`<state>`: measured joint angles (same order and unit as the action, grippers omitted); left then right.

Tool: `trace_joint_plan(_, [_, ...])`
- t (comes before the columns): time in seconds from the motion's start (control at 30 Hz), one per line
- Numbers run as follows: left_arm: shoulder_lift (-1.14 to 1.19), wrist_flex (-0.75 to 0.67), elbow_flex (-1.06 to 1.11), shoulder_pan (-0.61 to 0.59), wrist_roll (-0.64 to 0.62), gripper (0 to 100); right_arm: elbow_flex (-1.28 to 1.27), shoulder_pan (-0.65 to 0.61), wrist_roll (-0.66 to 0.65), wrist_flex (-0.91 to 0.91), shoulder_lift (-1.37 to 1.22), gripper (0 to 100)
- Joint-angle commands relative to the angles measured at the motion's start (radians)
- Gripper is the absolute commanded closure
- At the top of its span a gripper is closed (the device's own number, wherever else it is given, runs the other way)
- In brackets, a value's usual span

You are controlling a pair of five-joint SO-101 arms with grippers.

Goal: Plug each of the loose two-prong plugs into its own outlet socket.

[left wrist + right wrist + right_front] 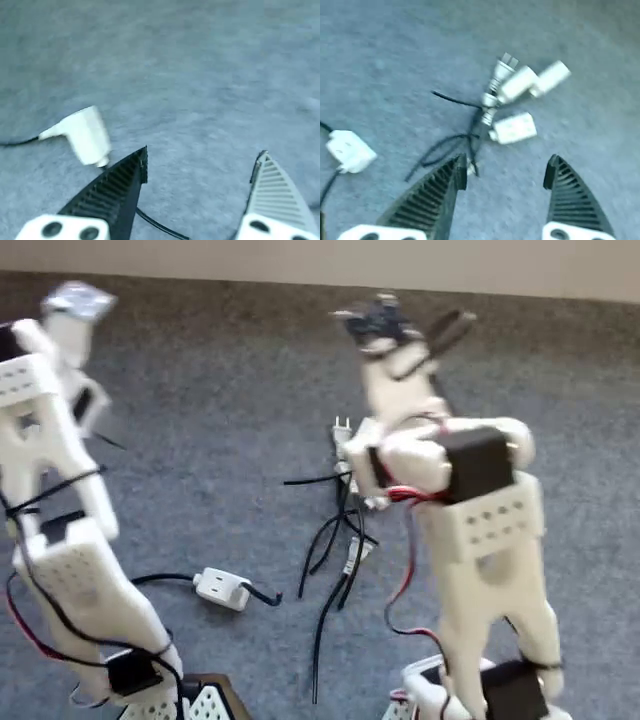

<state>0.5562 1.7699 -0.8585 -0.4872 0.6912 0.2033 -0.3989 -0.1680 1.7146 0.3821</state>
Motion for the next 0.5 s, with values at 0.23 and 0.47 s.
trace_joint_plan(0.23, [-0.903, -0.15, 1.066, 0.375, 0.288, 73, -0.819, 0.292, -0.144, -0.375, 0.409, 75.7])
trace_joint_plan(0.47, [-1.297, -0.368, 1.696, 0.364, 0.597, 72, -1.412, 0.295, -0.17, -0.693, 0.556, 75.7])
